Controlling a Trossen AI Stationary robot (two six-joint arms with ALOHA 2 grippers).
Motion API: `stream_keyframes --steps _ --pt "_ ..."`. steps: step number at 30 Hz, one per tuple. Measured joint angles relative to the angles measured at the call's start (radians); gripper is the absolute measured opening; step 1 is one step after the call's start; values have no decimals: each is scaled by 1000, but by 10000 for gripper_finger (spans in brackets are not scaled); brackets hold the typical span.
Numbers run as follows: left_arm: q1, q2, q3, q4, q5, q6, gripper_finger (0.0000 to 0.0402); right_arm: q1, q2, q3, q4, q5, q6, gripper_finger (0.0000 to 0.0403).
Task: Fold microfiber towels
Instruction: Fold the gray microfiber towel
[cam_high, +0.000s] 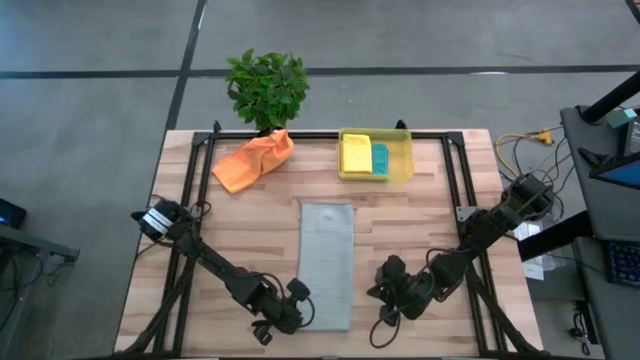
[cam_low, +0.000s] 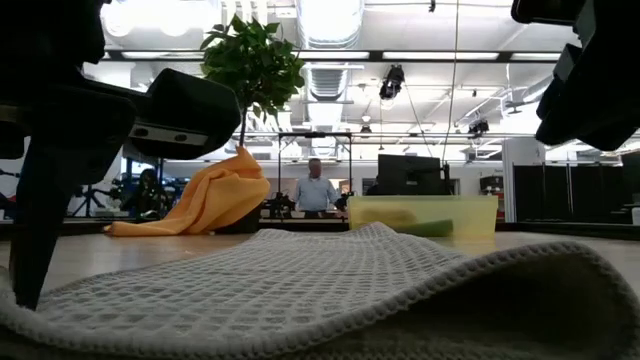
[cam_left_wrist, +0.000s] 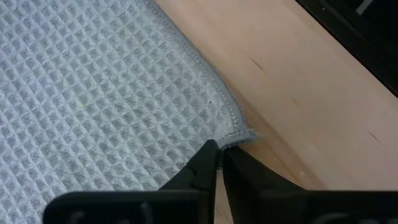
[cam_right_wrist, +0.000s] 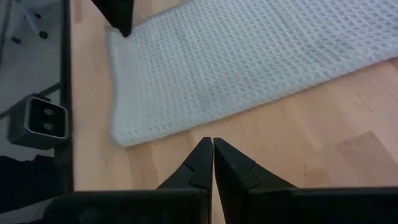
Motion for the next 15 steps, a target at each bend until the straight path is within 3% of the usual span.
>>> stream_keyframes --steps 4,8,15 --pt "5 2 -1 -1 2 10 4 0 1 0 92 -8 -34 9" --pt "9 2 -1 0 6 24 1 0 10 0 195 -63 -216 17" --pt "24 1 -14 9 44 24 1 3 10 -1 203 -119 -507 75"
